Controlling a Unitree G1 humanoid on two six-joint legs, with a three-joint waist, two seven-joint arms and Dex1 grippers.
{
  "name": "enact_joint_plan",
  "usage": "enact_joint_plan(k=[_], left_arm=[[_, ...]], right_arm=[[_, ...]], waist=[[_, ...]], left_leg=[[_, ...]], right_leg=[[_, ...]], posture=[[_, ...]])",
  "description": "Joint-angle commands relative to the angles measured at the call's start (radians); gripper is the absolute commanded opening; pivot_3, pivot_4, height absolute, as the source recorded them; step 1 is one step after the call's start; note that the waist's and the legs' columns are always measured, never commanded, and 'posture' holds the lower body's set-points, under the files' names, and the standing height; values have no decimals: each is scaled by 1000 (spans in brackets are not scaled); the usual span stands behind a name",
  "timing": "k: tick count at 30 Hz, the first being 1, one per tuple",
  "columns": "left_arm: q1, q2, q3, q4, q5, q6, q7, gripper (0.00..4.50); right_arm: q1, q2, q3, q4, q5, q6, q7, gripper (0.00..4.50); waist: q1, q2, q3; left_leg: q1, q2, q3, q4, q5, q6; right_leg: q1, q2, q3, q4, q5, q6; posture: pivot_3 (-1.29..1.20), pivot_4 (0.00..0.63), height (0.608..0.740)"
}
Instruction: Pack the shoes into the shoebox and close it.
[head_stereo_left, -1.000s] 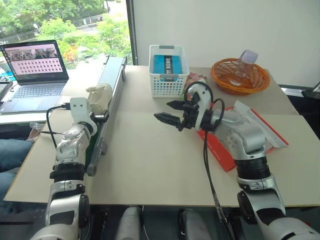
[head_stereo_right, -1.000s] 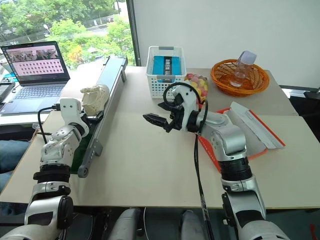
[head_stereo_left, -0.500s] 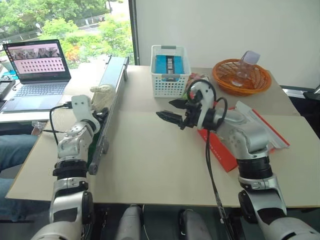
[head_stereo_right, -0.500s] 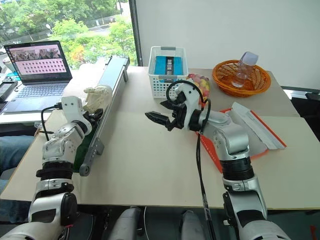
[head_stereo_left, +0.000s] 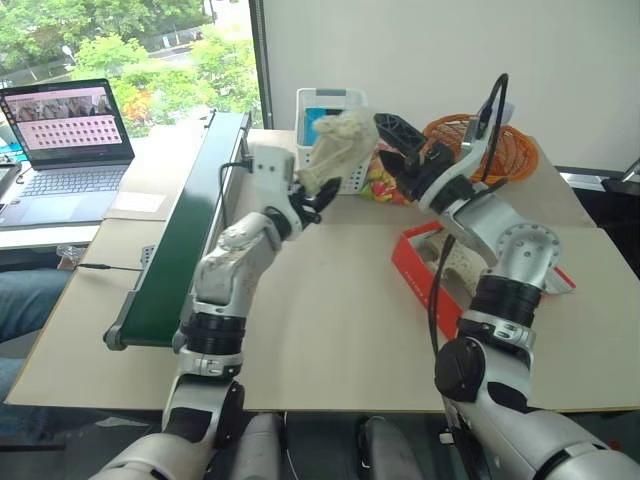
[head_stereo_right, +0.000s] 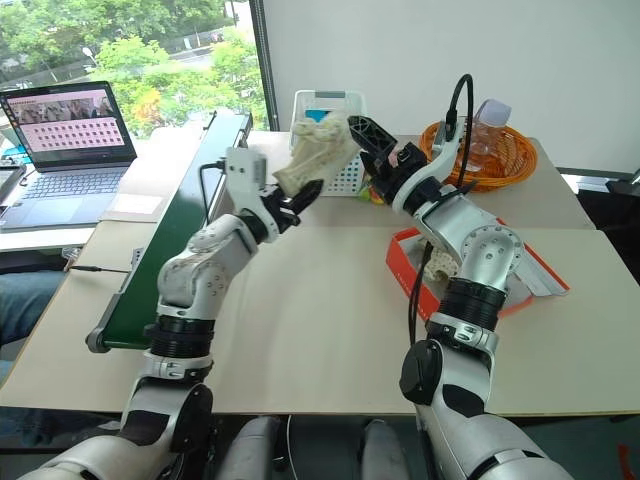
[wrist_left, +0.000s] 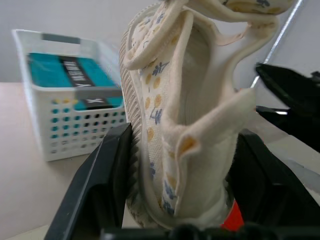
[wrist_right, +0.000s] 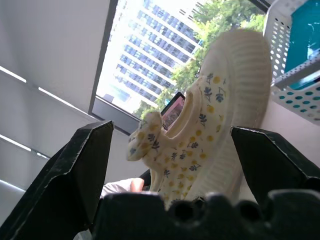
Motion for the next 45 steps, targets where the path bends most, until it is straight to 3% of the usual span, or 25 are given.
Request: enact_joint_plan(k=[1,9,17,23,31,45], left_arm=[[-54,-24,-17,-71,-25,1,-17,2505],[-34,-84,-47,-137,-43,56,-7,2505],[-59,3,-8,-111,-12,27,-39,2505],[-51,63,-21,-71,24,-23,-77,2505],[-77,47,-29,-66,29,-37,-88,2505],[-81,49,-28,-224,-18,94,-77,2505]], right_arm=[[2,-7,-3,-43,70,3,-44,4500],[40,-34,23,-46,84,-21,-68,4500],[55,-80,47,-27,73,-35,-46,4500],[47,-126,18,-69,169,0,-103,4500],[97,-171,38,-113,252,18,-137,4500],[133,-201,77,-32,190,-49,-61,4500]], waist=[[-7,0,0],[-13,0,0],[-15,0,0],[-11,0,0],[-5,0,0],[-5,0,0]], left_leg=[[0,0,0,0,0,0],[0,0,-2,0,2,4],[0,0,-2,0,2,3],[0,0,-2,0,2,3],[-1,0,-2,0,1,2],[0,0,-2,0,2,3]], right_leg=[[0,0,0,0,0,0],[0,0,0,0,-1,1],[0,0,0,0,-2,-1],[0,0,0,0,-2,-1],[0,0,0,-1,-3,-2],[0,0,0,-1,-3,-2]], posture=[[0,150,735],[0,150,735],[0,150,735],[0,150,735],[0,150,735],[0,150,735]])
